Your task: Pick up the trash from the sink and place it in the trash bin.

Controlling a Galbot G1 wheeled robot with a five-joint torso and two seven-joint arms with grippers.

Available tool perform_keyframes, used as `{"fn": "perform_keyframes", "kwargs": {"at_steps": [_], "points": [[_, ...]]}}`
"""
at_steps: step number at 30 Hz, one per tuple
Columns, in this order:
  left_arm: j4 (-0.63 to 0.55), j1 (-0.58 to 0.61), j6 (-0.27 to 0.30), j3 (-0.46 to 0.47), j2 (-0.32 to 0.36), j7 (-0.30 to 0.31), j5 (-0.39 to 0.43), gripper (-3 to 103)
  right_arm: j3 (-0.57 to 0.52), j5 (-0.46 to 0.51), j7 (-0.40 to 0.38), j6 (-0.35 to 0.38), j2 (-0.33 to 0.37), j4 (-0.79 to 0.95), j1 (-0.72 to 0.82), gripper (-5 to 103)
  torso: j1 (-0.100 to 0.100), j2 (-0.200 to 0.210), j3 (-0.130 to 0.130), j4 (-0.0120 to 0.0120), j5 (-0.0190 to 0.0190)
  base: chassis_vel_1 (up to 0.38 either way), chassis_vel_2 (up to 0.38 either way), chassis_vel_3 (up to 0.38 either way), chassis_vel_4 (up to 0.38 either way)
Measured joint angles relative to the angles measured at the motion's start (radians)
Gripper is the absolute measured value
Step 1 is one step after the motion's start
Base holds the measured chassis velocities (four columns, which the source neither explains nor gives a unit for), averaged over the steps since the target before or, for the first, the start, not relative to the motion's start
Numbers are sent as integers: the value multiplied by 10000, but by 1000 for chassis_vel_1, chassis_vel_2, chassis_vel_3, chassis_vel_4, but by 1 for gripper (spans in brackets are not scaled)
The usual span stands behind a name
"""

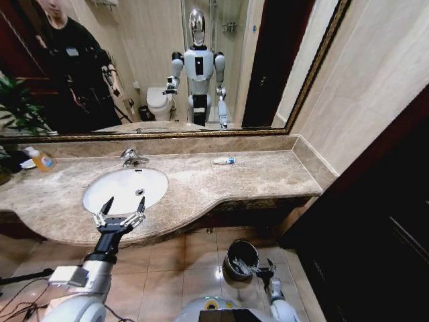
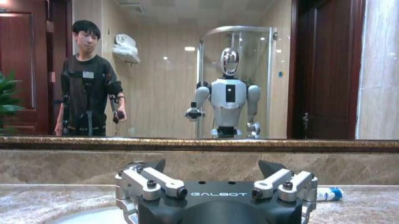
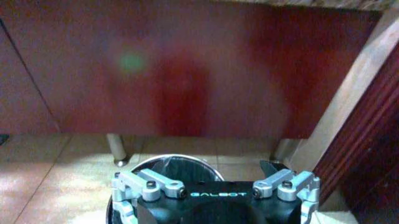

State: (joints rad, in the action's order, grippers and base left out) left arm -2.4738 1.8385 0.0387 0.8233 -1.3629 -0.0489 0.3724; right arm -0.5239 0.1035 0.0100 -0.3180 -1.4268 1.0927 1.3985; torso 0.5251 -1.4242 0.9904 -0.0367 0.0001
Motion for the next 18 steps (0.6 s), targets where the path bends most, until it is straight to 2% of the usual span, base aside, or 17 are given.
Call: {"fn": "perform_keyframes", "kwargs": {"at_steps": [11,15,17,18], "points": [[0,0,0,0,0,0,0,100,-76,700,-242,153,275,1802,868,100,0,0,0,-1,-1,0,0,0,0],[-1,0,0,0,0,0,0,100,-164,860,-268,252,380,3093,1387,100,0,0,0,0,1,0,0,0,0],[0,0,0,0,0,0,0,100,-224,1107,-63,412,590,4600,1988,100,0,0,0,-1,0,0,0,0,0],[0,0,0,0,0,0,0,100,-224,1107,-63,412,590,4600,1988,100,0,0,0,-1,0,0,0,0,0]]}}
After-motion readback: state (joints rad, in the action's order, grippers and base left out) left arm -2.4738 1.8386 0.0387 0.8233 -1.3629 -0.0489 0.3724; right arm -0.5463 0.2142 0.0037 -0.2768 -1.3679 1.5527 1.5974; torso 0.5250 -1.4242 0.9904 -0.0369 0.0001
